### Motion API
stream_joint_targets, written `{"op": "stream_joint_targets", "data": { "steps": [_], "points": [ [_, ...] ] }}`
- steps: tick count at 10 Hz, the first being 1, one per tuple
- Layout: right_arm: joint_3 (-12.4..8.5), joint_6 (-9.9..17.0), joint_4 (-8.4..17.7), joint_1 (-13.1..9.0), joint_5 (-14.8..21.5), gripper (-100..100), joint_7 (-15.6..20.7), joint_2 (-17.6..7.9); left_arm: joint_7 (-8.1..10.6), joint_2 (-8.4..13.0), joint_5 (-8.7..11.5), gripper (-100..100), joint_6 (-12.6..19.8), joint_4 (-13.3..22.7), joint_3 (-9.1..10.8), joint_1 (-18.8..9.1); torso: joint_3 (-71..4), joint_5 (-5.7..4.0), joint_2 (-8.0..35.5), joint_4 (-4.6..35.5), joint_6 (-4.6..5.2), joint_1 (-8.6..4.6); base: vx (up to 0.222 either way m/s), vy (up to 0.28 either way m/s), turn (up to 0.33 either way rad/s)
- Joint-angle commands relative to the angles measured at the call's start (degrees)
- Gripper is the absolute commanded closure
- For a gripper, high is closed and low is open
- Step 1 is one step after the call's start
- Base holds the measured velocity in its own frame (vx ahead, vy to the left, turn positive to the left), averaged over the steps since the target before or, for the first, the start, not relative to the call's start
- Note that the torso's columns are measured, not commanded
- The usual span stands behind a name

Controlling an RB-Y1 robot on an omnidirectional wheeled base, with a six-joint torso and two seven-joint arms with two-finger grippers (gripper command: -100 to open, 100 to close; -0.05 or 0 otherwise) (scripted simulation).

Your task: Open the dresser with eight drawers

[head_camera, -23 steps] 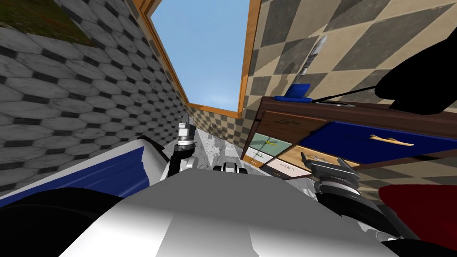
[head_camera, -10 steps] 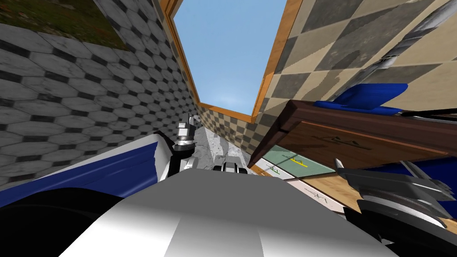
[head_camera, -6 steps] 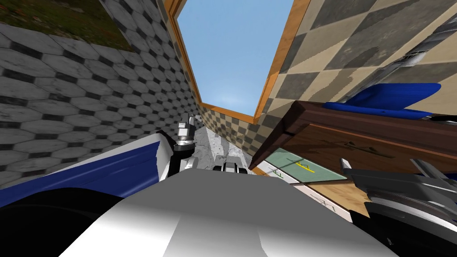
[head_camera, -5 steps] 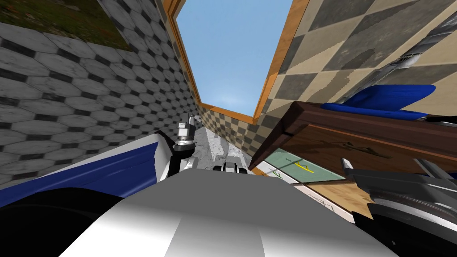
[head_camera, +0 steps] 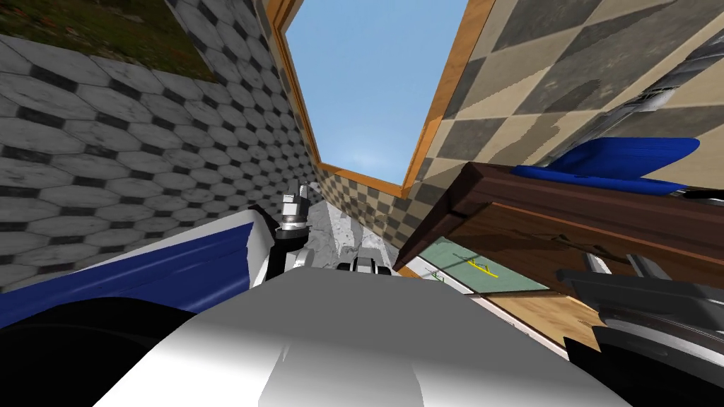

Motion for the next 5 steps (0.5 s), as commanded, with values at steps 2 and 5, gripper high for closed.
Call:
{"op": "stream_joint_targets", "data": {
  "steps": [2,5],
  "points": [
    [0.40,3.02,-1.32,2.30,-3.26,100,3.82,3.15,0.00,0.00,0.00,0,0.00,0.00,0.01,0.01,-0.15,0.03,-0.21,0.00,0.27,-0.14,-0.138,0.012,0.300],
    [0.57,5.74,-2.41,4.19,-5.61,100,6.72,5.94,0.00,0.00,0.00,0,0.00,0.00,0.01,0.02,-0.11,0.01,-0.17,0.03,0.33,-0.15,-0.141,0.022,0.305]
  ]
}}
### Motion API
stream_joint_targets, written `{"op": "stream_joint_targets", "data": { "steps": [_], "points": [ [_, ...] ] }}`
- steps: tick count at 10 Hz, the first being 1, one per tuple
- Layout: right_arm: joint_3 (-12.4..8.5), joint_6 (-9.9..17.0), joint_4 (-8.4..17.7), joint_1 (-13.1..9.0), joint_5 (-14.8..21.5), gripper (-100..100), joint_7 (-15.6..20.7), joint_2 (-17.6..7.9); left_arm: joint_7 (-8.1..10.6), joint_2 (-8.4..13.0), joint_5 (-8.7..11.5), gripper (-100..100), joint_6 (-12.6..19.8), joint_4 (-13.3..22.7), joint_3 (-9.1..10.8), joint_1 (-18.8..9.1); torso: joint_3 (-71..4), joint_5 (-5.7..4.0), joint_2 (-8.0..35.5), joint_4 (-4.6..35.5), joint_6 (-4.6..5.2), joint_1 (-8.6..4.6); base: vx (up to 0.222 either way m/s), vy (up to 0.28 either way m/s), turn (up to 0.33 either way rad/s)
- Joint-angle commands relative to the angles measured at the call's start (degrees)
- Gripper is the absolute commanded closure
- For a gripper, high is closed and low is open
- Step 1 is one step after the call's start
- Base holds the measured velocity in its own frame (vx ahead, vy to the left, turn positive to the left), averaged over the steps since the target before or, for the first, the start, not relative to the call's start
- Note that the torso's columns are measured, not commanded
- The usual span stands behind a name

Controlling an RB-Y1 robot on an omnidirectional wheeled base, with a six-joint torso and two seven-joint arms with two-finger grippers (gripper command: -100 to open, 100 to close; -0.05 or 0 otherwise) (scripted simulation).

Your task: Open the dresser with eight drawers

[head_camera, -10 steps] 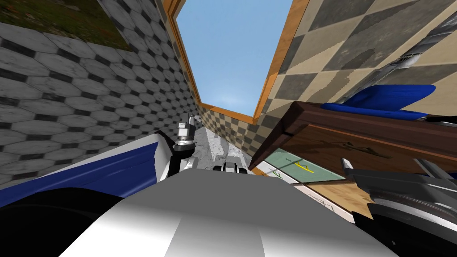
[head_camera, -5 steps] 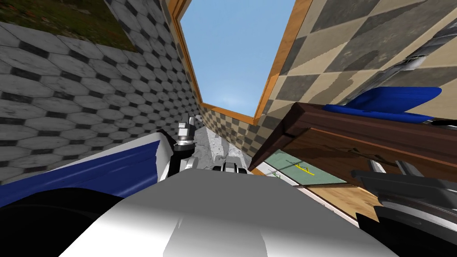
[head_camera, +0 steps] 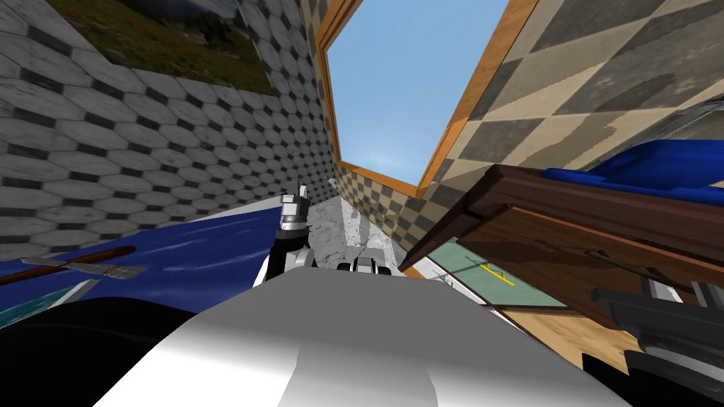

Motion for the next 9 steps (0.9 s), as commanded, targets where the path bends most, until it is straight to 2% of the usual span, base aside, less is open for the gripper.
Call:
{"op": "stream_joint_targets", "data": {
  "steps": [1,3,4,6,7,8,9],
  "points": [
    [0.16,1.22,-0.48,0.97,-2.65,100,2.64,1.21,0.00,0.00,0.00,0,0.00,0.00,0.00,-0.01,0.01,0.02,0.07,0.02,-0.05,-0.07,-0.078,0.011,0.163],
    [0.33,3.94,-1.58,2.86,-5.00,100,5.51,4.00,0.00,0.00,0.00,0,0.00,0.00,0.00,0.00,0.05,0.02,0.14,0.05,-0.11,-0.02,-0.125,0.037,0.384],
    [0.33,3.94,-1.58,2.86,-5.00,100,5.54,4.00,0.00,0.00,0.00,0,0.00,0.00,0.00,-0.01,0.15,0.00,0.21,0.04,-0.21,0.20,-0.120,0.047,0.189],
    [0.51,6.66,-2.67,4.76,-7.35,100,8.44,6.80,0.00,0.00,0.00,0,0.00,0.00,0.00,-0.01,0.02,-0.01,0.04,0.02,-0.18,0.01,-0.144,0.046,0.365],
    [0.51,6.66,-2.67,4.76,-7.35,100,8.44,6.80,0.00,0.00,0.00,0,0.00,0.00,0.00,-0.01,0.07,-0.03,0.12,0.04,-0.19,0.01,-0.124,0.039,0.221],
    [0.59,8.01,-3.22,5.70,-8.52,100,9.89,8.20,0.00,0.00,0.00,0,0.00,0.00,0.01,0.01,0.02,0.07,0.08,0.08,0.02,-0.09,-0.108,0.048,0.297],
    [0.17,7.70,-3.19,4.99,-8.27,100,9.54,7.30,0.00,0.00,0.00,0,0.00,0.00,0.00,0.00,0.05,0.03,0.12,0.08,-0.07,-0.03,-0.057,0.026,0.070]
  ]
}}
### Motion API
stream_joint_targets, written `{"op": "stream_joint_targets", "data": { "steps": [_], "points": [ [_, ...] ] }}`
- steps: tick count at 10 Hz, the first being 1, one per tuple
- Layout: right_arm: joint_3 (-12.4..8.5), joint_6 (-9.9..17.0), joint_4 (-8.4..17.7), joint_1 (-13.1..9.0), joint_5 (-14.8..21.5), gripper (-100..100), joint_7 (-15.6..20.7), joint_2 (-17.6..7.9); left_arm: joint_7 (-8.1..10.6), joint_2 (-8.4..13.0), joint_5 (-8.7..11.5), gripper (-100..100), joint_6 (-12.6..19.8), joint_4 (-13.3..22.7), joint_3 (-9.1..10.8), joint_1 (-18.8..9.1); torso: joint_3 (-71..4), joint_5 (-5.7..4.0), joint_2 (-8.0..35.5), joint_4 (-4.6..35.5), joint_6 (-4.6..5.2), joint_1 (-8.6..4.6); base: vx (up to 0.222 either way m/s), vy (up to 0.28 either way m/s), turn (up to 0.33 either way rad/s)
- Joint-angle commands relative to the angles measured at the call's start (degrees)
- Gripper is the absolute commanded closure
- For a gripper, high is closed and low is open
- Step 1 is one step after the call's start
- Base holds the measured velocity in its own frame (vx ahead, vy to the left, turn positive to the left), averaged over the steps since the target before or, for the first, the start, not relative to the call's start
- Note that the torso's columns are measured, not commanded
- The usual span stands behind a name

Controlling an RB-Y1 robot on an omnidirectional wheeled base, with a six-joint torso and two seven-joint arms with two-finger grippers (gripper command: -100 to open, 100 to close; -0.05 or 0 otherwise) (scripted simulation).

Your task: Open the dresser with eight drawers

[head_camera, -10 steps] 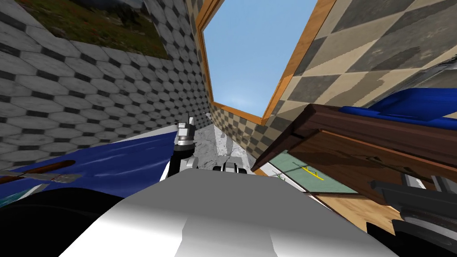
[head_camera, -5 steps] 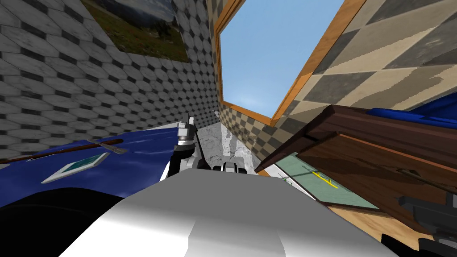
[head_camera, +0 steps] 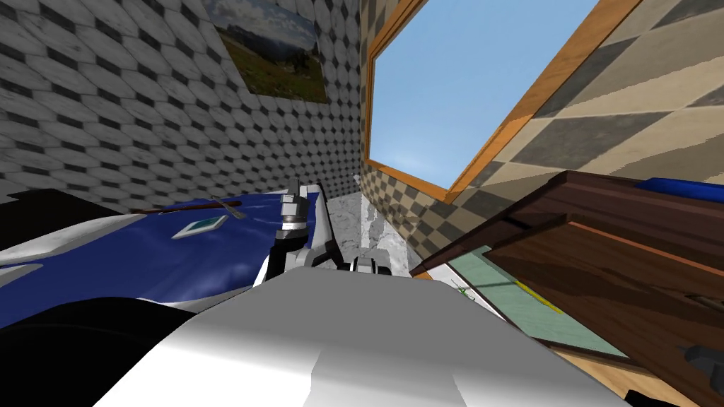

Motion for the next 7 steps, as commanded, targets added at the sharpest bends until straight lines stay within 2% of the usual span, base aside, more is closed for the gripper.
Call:
{"op": "stream_joint_targets", "data": {
  "steps": [1,4,5,7],
  "points": [
    [-0.30,1.36,0.07,0.73,-1.02,100,0.86,0.84,0.00,0.00,0.00,0,0.00,0.00,0.01,0.02,-0.06,0.11,-0.03,0.03,0.17,-0.03,-0.076,0.079,0.223],
    [-0.81,3.49,0.46,2.16,-2.79,100,1.76,2.43,0.00,-0.01,0.00,0,0.00,0.00,-0.01,-0.01,0.07,0.11,0.10,0.02,-0.15,0.38,-0.148,0.146,0.301],
    [-4.19,3.02,-0.12,4.03,-5.79,-100,0.73,1.12,0.00,-0.01,0.00,0,0.00,0.00,-0.01,0.00,0.05,0.11,0.07,0.04,-0.03,0.27,-0.046,0.106,0.024],
    [-7.52,2.45,-0.24,6.05,-8.54,-100,-0.63,0.29,0.00,0.01,0.00,0,-0.01,-0.01,0.01,0.03,-0.30,0.22,-0.26,-0.03,0.12,-0.22,0.056,0.016,-0.045]
  ]
}}
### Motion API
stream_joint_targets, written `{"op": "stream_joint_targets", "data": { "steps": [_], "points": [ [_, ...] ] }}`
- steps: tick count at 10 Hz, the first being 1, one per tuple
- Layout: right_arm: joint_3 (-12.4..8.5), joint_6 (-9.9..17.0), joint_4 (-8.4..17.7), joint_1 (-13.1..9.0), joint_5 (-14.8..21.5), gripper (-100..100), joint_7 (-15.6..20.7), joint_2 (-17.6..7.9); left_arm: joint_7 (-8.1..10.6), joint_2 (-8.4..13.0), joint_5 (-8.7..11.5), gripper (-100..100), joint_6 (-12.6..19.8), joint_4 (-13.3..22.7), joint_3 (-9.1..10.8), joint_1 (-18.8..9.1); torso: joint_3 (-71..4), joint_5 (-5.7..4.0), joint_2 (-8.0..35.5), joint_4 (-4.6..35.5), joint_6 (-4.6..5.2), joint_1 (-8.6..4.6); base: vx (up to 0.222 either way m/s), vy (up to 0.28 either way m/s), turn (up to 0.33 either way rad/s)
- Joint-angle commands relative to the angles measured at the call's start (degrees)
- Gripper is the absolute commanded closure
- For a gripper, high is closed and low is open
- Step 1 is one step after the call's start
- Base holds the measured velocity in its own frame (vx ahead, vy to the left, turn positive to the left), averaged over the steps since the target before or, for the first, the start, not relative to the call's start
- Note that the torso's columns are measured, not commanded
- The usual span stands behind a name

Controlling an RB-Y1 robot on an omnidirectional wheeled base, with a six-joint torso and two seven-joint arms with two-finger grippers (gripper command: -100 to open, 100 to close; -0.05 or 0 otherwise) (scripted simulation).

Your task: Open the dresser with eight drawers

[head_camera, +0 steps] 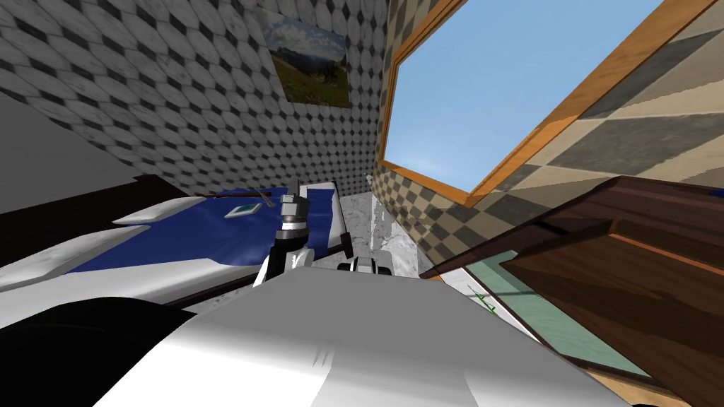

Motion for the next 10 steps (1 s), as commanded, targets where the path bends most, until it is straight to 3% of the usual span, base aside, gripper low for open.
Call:
{"op": "stream_joint_targets", "data": {
  "steps": [1,6,7,8,10],
  "points": [
    [-4.34,-0.79,-0.42,2.83,-3.83,-100,-1.82,-1.09,0.00,0.01,0.00,0,0.00,0.00,0.00,0.00,0.06,0.06,0.15,0.04,0.00,0.15,0.055,0.006,-0.003],
    [-12.08,-2.23,-0.72,7.89,-10.73,-100,-5.22,-3.16,0.00,0.00,0.00,0,0.00,0.00,0.00,-0.01,0.33,0.39,0.65,0.22,0.03,0.74,0.033,0.026,-0.009],
    [-10.82,-2.25,-0.36,7.15,-9.92,-100,-4.65,-3.03,0.00,0.00,0.00,0,0.00,0.00,0.00,-0.01,0.26,0.61,0.69,0.24,0.12,0.91,0.012,0.011,-0.006],
    [-10.93,-2.52,-0.23,7.27,-10.04,0,-4.98,-3.02,0.00,0.00,0.00,0,0.00,0.00,0.00,-0.01,0.29,0.56,0.67,0.23,0.05,0.94,0.000,0.000,0.000],
    [-10.69,-2.64,-0.15,7.27,-10.10,0,-4.93,-3.04,0.00,0.00,0.00,0,0.00,0.00,0.00,-0.01,0.28,0.47,0.61,0.20,0.05,0.84,0.000,0.000,0.000]
  ]
}}
